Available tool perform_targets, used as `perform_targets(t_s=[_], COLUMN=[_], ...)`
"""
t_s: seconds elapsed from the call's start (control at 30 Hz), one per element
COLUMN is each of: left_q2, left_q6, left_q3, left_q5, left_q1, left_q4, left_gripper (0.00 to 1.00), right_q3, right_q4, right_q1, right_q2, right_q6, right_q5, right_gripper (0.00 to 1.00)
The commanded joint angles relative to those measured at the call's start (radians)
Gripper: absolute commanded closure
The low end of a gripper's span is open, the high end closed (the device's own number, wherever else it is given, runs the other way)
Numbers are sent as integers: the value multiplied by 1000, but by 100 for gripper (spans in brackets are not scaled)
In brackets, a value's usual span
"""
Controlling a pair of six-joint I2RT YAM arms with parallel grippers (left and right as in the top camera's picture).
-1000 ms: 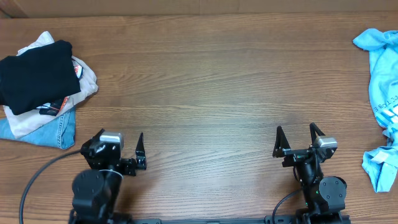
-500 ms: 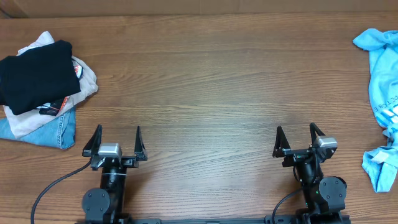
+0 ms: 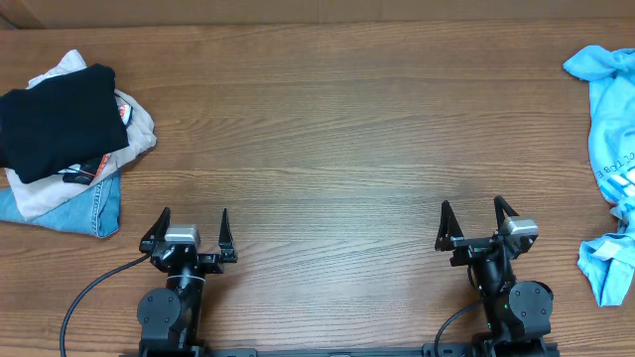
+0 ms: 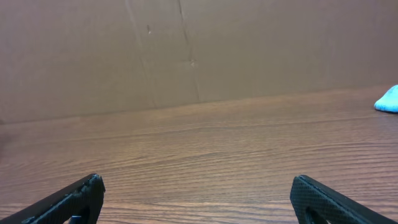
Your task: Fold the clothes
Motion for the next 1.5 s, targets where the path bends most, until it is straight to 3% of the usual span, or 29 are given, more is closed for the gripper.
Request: perform_targets(t_s=[0.0,0.23,1.47], left_q2=[-10,-10,-9], left_q6=[-10,-10,-10], left_q3=[-3,-3,-3], left_q5=[9,9,9], left_q1=[8,58,58], left_q4=[2,2,2], left_gripper=[0,0,0], right_q3=[-11,-11,-11], right_q4=[6,6,6], right_q1=[-6,-6,-6], right_q2=[-9,-9,-9], right_q6=[-1,-1,0], right_q5=[-5,-5,-5], right_gripper=[0,0,0])
